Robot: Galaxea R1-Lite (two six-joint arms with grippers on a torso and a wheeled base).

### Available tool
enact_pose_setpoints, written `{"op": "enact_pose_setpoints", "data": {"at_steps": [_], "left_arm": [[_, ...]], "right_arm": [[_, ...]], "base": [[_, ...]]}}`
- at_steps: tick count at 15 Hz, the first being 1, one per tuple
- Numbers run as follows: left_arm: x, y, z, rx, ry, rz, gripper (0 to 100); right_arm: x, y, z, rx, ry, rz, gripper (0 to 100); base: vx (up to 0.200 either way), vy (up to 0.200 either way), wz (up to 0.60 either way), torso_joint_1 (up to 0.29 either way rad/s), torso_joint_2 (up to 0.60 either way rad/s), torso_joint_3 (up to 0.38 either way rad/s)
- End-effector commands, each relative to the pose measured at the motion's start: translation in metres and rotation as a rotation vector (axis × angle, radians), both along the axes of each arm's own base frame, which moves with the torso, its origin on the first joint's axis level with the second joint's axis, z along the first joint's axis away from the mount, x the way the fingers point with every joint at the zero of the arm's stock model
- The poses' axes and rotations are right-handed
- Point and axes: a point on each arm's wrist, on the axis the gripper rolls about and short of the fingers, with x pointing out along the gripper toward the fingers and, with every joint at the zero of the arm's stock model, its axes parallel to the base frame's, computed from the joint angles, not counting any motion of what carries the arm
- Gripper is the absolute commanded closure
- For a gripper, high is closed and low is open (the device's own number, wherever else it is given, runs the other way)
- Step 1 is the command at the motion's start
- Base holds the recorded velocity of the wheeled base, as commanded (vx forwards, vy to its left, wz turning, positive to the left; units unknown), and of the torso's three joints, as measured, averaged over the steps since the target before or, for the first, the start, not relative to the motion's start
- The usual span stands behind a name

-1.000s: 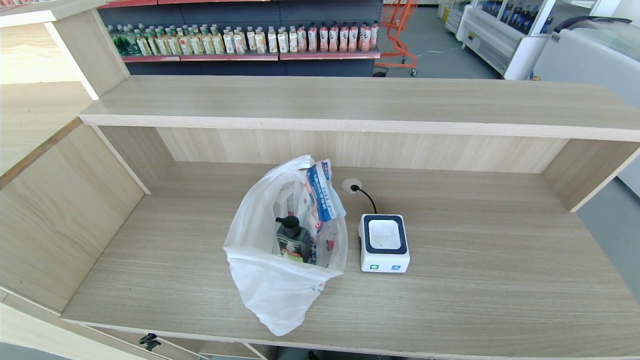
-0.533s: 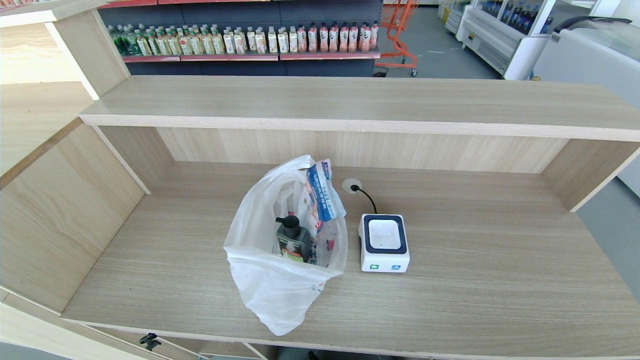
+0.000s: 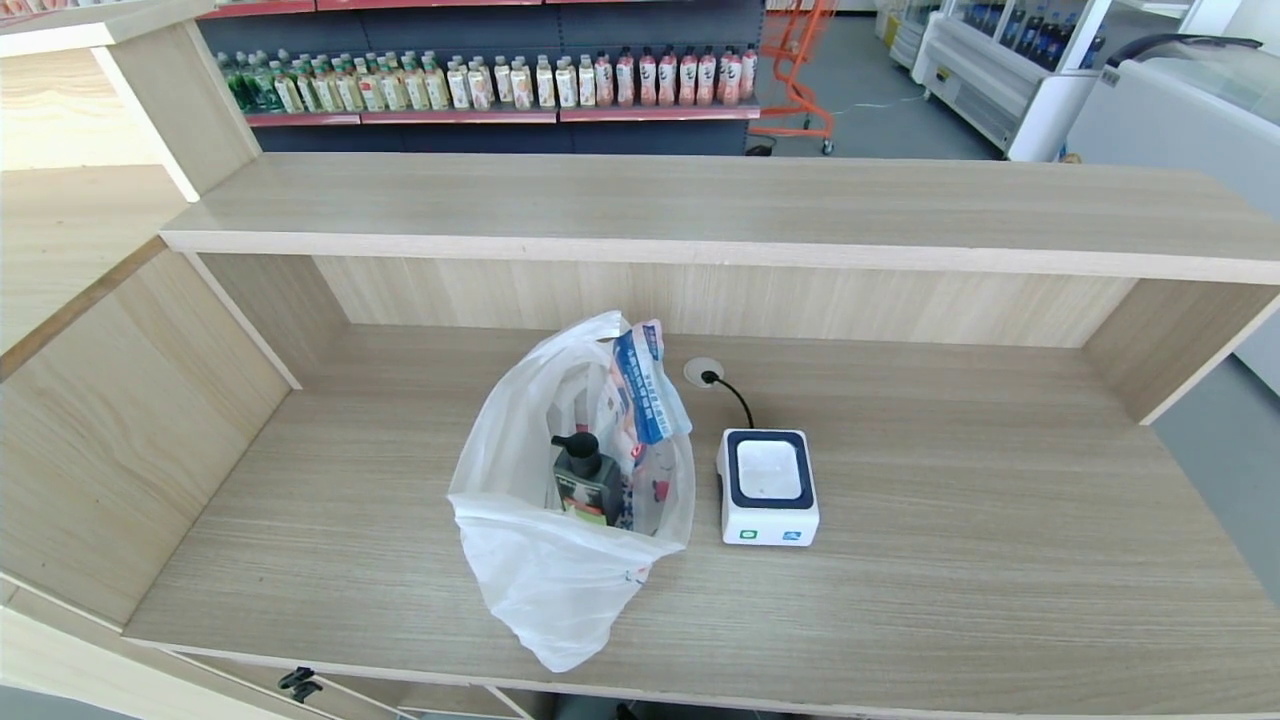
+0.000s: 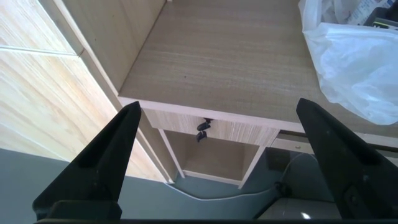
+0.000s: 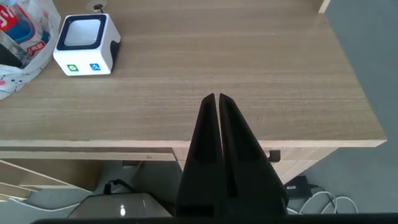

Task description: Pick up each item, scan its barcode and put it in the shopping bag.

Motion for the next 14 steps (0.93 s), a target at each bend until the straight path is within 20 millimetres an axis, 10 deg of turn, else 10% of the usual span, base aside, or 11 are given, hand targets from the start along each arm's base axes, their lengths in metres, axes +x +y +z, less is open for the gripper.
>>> {"op": "enact_pose_setpoints", "data": {"at_steps": [1, 14], "left_arm": [[-0.0001, 0.0000, 0.0000, 0.003, -0.001, 0.000, 0], [-0.0004, 0.0000, -0.0001, -0.004, -0.007, 0.002, 0]], "right_arm": [[0.0003, 0.0000, 0.0002, -0.001, 0.003, 0.000, 100], [0.0003, 0.0000, 0.0002, -0.001, 0.003, 0.000, 100]], "base": [[0.200, 0.000, 0.00, 0.002, -0.01, 0.012], [0.046, -0.015, 0.00, 0.002, 0.00, 0.001]]}}
